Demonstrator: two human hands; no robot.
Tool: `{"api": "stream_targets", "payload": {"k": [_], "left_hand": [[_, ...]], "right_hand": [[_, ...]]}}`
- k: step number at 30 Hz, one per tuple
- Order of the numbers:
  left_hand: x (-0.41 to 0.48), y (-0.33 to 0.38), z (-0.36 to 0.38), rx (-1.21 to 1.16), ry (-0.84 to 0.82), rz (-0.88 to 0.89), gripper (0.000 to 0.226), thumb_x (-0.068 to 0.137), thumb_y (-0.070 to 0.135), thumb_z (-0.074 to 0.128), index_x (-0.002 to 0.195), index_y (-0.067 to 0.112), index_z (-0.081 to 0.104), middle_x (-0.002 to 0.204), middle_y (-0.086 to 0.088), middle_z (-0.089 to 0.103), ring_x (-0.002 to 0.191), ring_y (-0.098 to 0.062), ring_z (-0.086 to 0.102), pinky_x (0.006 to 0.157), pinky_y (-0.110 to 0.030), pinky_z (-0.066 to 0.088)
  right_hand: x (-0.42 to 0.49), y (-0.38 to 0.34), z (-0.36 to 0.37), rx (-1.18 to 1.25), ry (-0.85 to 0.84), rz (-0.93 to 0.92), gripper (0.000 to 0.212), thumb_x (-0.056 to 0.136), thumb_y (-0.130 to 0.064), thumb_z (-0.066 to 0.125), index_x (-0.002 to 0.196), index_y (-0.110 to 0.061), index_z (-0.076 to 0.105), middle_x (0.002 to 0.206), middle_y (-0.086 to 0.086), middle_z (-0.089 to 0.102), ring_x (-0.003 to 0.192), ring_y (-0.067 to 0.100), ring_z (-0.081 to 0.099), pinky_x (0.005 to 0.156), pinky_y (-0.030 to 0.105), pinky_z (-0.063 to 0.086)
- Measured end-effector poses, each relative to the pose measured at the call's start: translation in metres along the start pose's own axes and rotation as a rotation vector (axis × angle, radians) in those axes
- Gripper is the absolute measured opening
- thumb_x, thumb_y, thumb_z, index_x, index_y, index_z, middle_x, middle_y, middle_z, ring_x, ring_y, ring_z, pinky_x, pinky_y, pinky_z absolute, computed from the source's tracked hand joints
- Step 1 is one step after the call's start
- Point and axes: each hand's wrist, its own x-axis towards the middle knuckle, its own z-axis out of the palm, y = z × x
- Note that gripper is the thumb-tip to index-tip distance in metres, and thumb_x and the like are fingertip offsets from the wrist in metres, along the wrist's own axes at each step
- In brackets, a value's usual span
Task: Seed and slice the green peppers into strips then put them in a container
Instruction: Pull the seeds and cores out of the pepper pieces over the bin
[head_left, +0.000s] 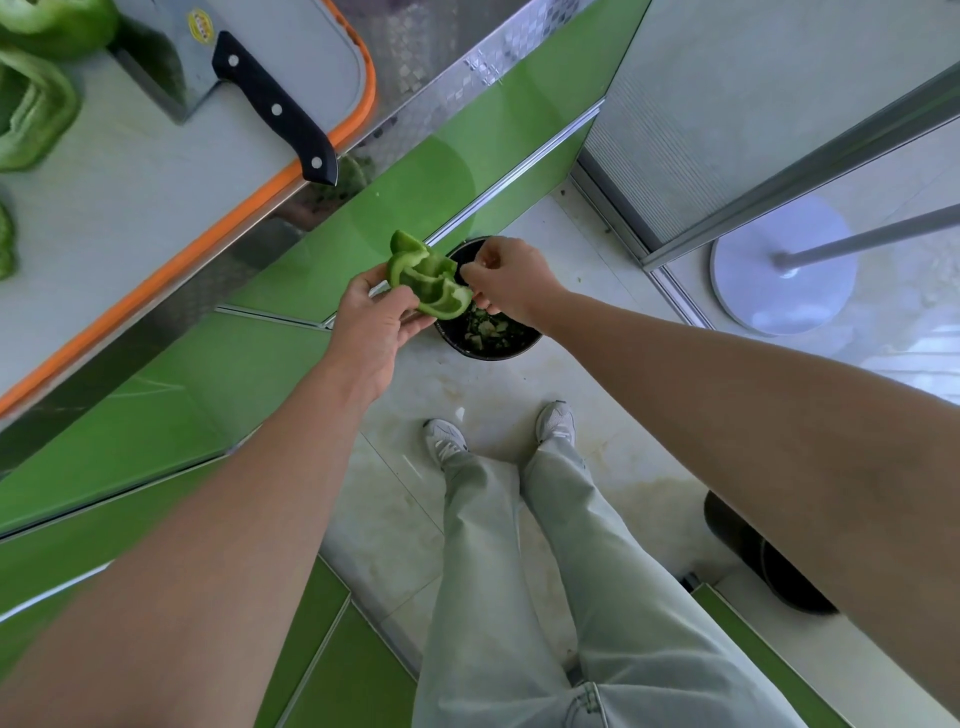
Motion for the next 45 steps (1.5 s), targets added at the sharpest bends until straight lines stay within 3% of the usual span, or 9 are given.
{"api": "stream_targets", "payload": {"k": [6, 11, 14, 21, 23, 30, 36, 40, 45], "left_hand": [[0.000, 0.002, -0.004, 0.023, 0.008, 0.021, 0.037, 0.086, -0.018, 0.050, 0.108, 0.012, 0.050, 0.108, -0.010, 0.063, 0.097, -0.023, 0.069, 0.080, -0.031, 0.060], [0.003, 0.001, 0.000, 0.032, 0.030, 0.050, 0.042, 0.085, -0.019, 0.053, 0.116, 0.008, 0.046, 0.106, -0.006, 0.064, 0.100, -0.021, 0.068, 0.088, -0.034, 0.058], [0.003, 0.000, 0.004, 0.055, 0.010, 0.065, 0.046, 0.083, -0.019, 0.057, 0.119, 0.007, 0.043, 0.111, -0.010, 0.065, 0.099, -0.021, 0.069, 0.088, -0.034, 0.058], [0.007, -0.003, 0.002, 0.282, 0.074, 0.197, 0.049, 0.075, -0.014, 0.068, 0.107, 0.015, 0.043, 0.109, -0.012, 0.063, 0.091, -0.019, 0.067, 0.084, -0.032, 0.057], [0.008, -0.004, -0.001, 0.329, 0.091, 0.234, 0.052, 0.073, -0.013, 0.070, 0.109, 0.014, 0.043, 0.112, -0.013, 0.062, 0.091, -0.018, 0.066, 0.084, -0.030, 0.056], [0.008, -0.005, 0.003, 0.356, 0.036, 0.286, 0.056, 0.071, -0.009, 0.079, 0.103, 0.020, 0.042, 0.119, -0.016, 0.060, 0.096, -0.016, 0.066, 0.080, -0.021, 0.053], [0.001, -0.004, 0.005, 0.390, -0.088, 0.301, 0.068, 0.075, -0.012, 0.073, 0.124, 0.014, 0.034, 0.124, -0.010, 0.055, 0.093, -0.006, 0.064, 0.081, -0.021, 0.052], [-0.008, 0.000, 0.007, 0.290, -0.188, 0.209, 0.049, 0.082, 0.007, 0.074, 0.121, 0.012, 0.045, 0.126, -0.013, 0.058, 0.113, -0.026, 0.063, 0.092, -0.039, 0.056], [-0.007, 0.001, 0.011, 0.203, -0.151, 0.136, 0.017, 0.099, 0.014, 0.053, 0.113, 0.013, 0.042, 0.130, -0.013, 0.054, 0.117, -0.024, 0.061, 0.094, -0.042, 0.055]], "right_hand": [[0.006, 0.005, -0.006, -0.004, 0.106, 0.029, 0.024, 0.081, -0.001, 0.048, 0.092, -0.019, 0.060, 0.088, 0.009, 0.070, 0.082, 0.028, 0.068, 0.075, 0.043, 0.058], [0.002, 0.002, -0.005, -0.015, -0.025, -0.060, 0.027, 0.086, -0.038, 0.064, 0.101, -0.016, 0.067, 0.090, -0.003, 0.064, 0.082, 0.013, 0.060, 0.075, 0.028, 0.051], [0.005, 0.001, 0.006, -0.209, -0.013, -0.120, 0.038, 0.080, -0.040, 0.071, 0.108, -0.016, 0.063, 0.101, -0.001, 0.062, 0.090, 0.014, 0.057, 0.069, 0.024, 0.042], [0.000, 0.002, 0.001, -0.251, 0.025, -0.104, 0.025, 0.085, -0.008, 0.051, 0.105, -0.013, 0.066, 0.101, 0.002, 0.064, 0.093, 0.019, 0.058, 0.072, 0.024, 0.043], [0.001, 0.009, -0.007, -0.243, 0.048, -0.044, 0.021, 0.088, -0.011, 0.050, 0.099, -0.010, 0.068, 0.094, 0.003, 0.066, 0.085, 0.020, 0.058, 0.063, 0.025, 0.045], [0.005, 0.003, 0.003, -0.095, -0.070, -0.036, 0.033, 0.080, -0.045, 0.069, 0.093, -0.016, 0.064, 0.083, 0.001, 0.067, 0.076, 0.018, 0.064, 0.077, 0.037, 0.057], [0.008, 0.005, 0.006, -0.051, 0.059, -0.025, 0.018, 0.079, -0.024, 0.073, 0.091, -0.016, 0.062, 0.083, 0.001, 0.064, 0.078, 0.017, 0.062, 0.068, 0.028, 0.054], [0.004, 0.005, 0.004, -0.066, 0.130, -0.101, 0.013, 0.080, -0.014, 0.068, 0.092, -0.017, 0.063, 0.072, -0.009, 0.052, 0.065, 0.006, 0.047, 0.053, 0.015, 0.035], [0.002, 0.003, 0.001, -0.021, 0.117, -0.120, 0.023, 0.079, 0.002, 0.053, 0.087, -0.018, 0.062, 0.076, -0.005, 0.059, 0.073, 0.013, 0.057, 0.066, 0.026, 0.048]]}}
